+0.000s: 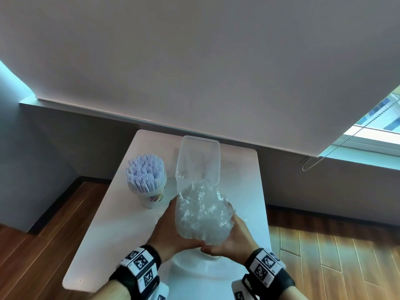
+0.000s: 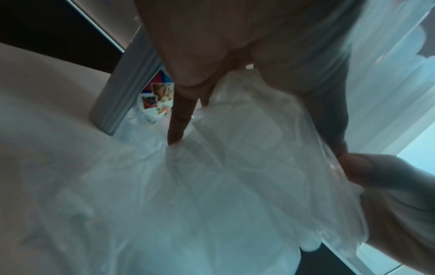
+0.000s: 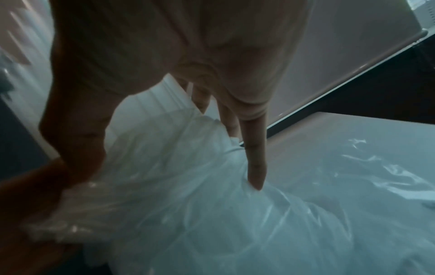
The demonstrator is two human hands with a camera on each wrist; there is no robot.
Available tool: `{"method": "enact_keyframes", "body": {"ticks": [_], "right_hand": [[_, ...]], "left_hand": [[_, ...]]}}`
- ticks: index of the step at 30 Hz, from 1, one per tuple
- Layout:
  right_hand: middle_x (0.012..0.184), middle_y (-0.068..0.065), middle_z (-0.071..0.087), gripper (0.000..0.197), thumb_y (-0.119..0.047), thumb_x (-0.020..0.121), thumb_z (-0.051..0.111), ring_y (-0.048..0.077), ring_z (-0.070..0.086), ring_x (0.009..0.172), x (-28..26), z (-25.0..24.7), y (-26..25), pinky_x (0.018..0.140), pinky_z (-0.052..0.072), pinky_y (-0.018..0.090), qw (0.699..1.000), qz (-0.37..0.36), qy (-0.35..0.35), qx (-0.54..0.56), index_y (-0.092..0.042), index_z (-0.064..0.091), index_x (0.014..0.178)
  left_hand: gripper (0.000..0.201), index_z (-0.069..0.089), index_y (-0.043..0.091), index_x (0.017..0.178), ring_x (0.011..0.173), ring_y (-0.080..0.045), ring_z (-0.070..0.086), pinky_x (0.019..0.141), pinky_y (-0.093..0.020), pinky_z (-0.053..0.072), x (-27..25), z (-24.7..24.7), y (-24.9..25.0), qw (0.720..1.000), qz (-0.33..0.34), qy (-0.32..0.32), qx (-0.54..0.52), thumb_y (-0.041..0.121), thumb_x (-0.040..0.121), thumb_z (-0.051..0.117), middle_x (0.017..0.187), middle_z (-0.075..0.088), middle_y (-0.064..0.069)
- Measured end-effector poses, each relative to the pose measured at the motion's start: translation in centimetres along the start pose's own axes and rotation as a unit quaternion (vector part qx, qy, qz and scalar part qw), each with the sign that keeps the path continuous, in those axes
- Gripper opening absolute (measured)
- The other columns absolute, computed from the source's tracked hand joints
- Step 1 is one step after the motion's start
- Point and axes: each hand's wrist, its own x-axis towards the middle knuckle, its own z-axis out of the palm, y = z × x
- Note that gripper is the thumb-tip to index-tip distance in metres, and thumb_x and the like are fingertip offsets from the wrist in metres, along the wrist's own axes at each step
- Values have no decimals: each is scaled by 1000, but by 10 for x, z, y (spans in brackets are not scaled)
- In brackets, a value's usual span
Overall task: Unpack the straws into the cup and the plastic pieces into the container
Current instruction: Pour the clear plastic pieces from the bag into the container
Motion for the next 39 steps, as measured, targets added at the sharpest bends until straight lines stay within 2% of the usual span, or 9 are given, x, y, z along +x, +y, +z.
{"method": "enact_keyframes", "body": {"ticks": [4,6,10,15,18,21,28,32,39], "right_hand": [[115,3,68,99,-4,56,91,22,67,106,0,-8,-23,88,55,43,995,-8,10,99,-35,40,135],[109,8,70,86,0,58,88,26,68,102,3,-10,-34,85,56,41,993,-14,10,121,-16,46,132],[99,10,71,68,-3,58,84,25,70,94,10,3,-41,76,54,34,992,-12,29,126,3,54,119],[120,-4,62,97,-24,54,92,17,62,111,25,37,-28,90,54,42,999,2,-2,36,-22,38,136],[149,-18,21,131,-54,44,90,7,24,138,29,49,-13,114,32,39,995,18,-23,-94,-36,13,149],[150,-22,7,140,-57,42,88,7,15,140,23,41,-16,116,25,34,992,10,-41,-123,-45,-5,146],[137,-28,19,107,-49,54,85,4,34,127,0,34,-35,101,42,26,985,-87,41,-142,-54,11,131],[126,-33,30,92,-49,60,81,1,42,115,0,44,-39,87,47,19,983,-76,93,-135,-61,13,121],[114,-28,40,67,-37,65,75,5,51,105,8,51,-46,79,50,19,980,-88,112,-138,-41,38,121]], "left_hand": [[109,41,41,135,117,2,57,89,-8,46,-2,-13,13,999,26,24,-33,30,44,100,123,60,24],[109,43,28,139,121,-5,58,92,-17,50,-2,-19,16,998,33,25,-52,27,46,100,128,61,14],[115,38,32,143,125,-9,55,101,-35,49,-5,-34,18,998,23,39,-46,37,46,100,133,59,12],[108,42,39,135,117,-3,60,97,-34,52,-12,-44,-4,998,-21,50,-41,39,44,100,125,62,16],[108,42,45,130,115,0,59,96,-31,53,-20,-43,-32,995,-67,63,-34,40,38,100,122,61,22],[114,39,45,133,119,-3,56,100,-39,51,-22,-42,-56,992,-98,80,-19,46,36,99,126,59,22],[117,38,47,133,121,-4,55,104,-40,47,-18,-42,-71,988,-117,96,-22,50,33,98,128,57,23],[114,39,45,133,119,-4,57,102,-39,49,-17,-44,-71,989,-111,95,-24,50,35,98,127,58,22],[109,42,44,129,113,0,57,97,-27,48,-19,-47,-69,987,-119,102,-28,42,36,99,122,59,22]]}}
